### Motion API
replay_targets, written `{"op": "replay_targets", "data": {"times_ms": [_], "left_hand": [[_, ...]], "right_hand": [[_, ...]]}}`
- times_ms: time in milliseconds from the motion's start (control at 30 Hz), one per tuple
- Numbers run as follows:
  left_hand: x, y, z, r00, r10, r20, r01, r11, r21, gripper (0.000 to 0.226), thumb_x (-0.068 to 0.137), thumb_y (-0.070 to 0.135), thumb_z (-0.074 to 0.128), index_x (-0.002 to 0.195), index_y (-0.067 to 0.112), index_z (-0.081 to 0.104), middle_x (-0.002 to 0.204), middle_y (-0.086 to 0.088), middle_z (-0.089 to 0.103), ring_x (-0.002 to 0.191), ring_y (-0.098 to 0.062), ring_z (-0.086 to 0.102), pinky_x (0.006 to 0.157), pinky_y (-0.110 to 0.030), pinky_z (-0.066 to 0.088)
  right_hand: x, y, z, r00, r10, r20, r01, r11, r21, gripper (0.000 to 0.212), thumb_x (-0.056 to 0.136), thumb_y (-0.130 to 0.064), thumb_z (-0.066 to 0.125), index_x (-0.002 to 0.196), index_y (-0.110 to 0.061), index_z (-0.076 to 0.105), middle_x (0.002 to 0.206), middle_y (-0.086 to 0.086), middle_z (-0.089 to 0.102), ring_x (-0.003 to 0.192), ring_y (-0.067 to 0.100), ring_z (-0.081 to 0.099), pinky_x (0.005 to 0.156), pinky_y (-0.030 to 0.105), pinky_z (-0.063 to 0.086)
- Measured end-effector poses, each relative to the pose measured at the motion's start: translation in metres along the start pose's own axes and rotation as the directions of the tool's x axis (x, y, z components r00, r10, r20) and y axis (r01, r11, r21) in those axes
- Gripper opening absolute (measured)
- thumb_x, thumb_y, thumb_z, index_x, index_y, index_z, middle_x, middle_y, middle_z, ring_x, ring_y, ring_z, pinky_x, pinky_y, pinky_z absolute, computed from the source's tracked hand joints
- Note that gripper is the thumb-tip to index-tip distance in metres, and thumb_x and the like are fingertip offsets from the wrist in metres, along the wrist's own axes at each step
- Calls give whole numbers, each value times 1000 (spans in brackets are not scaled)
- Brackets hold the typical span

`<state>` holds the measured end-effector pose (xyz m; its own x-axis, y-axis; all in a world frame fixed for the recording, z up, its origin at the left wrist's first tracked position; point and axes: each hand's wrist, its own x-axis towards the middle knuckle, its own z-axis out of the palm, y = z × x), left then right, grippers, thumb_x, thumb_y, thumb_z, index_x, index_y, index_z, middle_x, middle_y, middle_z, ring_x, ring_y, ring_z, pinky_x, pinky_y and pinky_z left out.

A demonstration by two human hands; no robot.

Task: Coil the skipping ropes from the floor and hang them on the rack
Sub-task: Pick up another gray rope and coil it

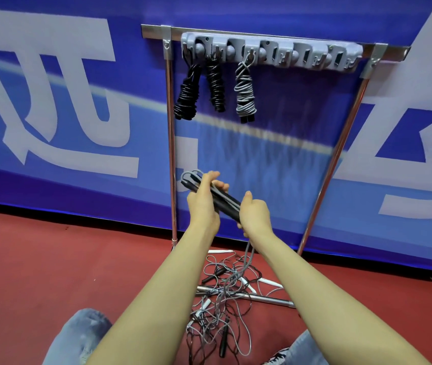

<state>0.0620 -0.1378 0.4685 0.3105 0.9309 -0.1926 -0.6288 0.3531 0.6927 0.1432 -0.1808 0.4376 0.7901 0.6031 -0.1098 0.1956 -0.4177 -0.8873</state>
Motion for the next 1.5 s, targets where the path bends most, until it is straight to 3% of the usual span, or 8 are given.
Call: {"op": "replay_targets", "data": {"times_ms": [167,233,300,400,600,967,1200,1500], "left_hand": [[11,0,-29,908,415,62,-382,757,530,59,86,30,64,134,6,39,126,-9,43,111,-18,46,99,-31,39],[11,3,-38,660,550,513,-707,224,670,61,76,33,56,130,7,43,122,-4,43,113,-16,41,97,-25,30],[17,5,-39,412,246,878,-770,-422,479,65,66,39,53,121,6,52,116,-8,52,110,-25,47,93,-30,27],[15,8,-27,569,-137,811,-553,-794,253,46,77,36,56,113,8,48,111,-7,52,105,-27,48,91,-33,31],[14,8,-34,610,-248,752,-567,-800,197,20,92,29,43,102,11,39,96,-6,63,84,-30,61,48,-29,21],[20,16,-47,733,-244,635,-516,-808,285,21,96,28,44,103,9,43,91,-10,65,80,-34,62,57,-33,33],[18,19,-59,767,-242,594,-501,-804,320,24,94,30,47,104,8,47,98,-11,64,88,-33,62,62,-33,36],[16,19,-51,724,-63,687,-558,-640,529,12,93,22,45,94,13,37,93,-10,63,84,-37,57,59,-33,32]], "right_hand": [[15,0,-21,990,-98,-103,76,976,-204,49,103,-37,22,83,-3,51,98,20,60,85,34,54,70,35,40],[18,-2,-27,987,-145,-76,118,952,-281,53,104,-37,22,77,-3,52,93,19,61,82,33,52,68,34,37],[18,-3,-26,980,-194,-40,168,921,-352,56,104,-36,21,71,-4,52,88,17,59,82,33,51,69,34,36],[15,-3,-27,962,-270,45,264,872,-411,51,104,-31,20,61,-11,40,70,10,50,78,32,46,67,34,32],[7,-3,-41,902,-385,195,430,842,-326,41,104,-27,27,66,-12,34,64,7,41,70,29,44,71,43,45],[14,15,-42,824,-293,485,475,825,-307,44,85,-4,52,128,-15,48,110,6,50,87,17,51,77,24,40],[19,24,-36,738,-554,385,673,574,-466,19,91,0,41,98,-6,58,104,1,40,91,27,51,79,41,46],[20,22,-32,863,-414,289,485,837,-252,26,95,-3,35,82,-21,47,72,-5,47,65,22,46,69,35,53]]}}
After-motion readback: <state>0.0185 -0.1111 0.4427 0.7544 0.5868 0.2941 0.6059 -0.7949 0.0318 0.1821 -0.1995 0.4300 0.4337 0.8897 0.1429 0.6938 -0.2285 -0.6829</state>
